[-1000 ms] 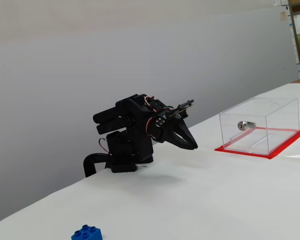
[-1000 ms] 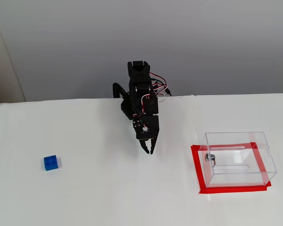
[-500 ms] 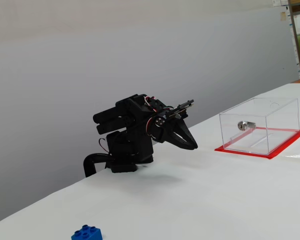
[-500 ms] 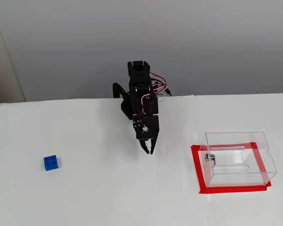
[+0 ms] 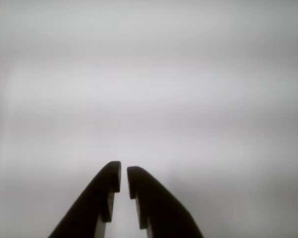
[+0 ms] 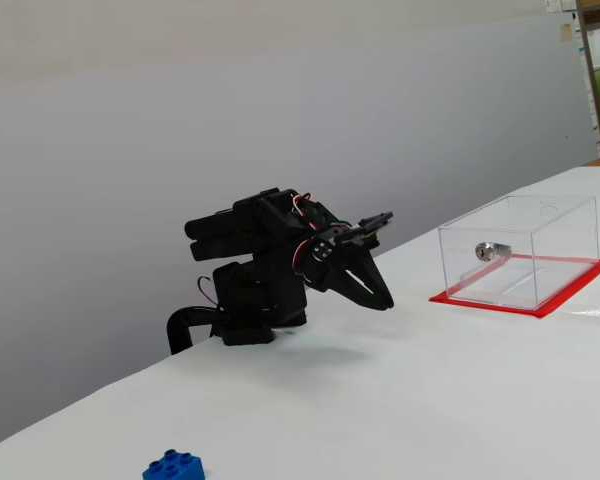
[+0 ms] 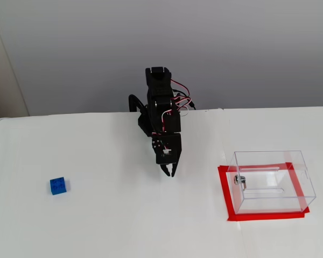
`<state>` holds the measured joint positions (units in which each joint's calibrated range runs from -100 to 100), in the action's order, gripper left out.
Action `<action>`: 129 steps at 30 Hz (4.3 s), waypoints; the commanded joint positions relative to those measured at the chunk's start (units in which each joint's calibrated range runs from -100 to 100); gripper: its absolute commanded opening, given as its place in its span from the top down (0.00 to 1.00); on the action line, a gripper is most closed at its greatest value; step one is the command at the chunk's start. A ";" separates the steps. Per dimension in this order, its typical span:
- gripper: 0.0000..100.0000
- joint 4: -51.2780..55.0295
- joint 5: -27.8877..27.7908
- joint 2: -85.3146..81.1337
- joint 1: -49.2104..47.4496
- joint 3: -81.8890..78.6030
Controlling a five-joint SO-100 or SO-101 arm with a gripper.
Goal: Pick the blue lego brick and place it into the transparent box
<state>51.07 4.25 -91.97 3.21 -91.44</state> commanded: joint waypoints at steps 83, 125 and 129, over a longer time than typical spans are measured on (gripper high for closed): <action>0.77 15.60 4.36 83.18 54.65 85.83; 0.77 2.19 2.80 102.62 65.37 95.60; 0.77 2.19 2.48 107.03 65.67 99.21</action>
<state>54.16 6.99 14.33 69.23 2.38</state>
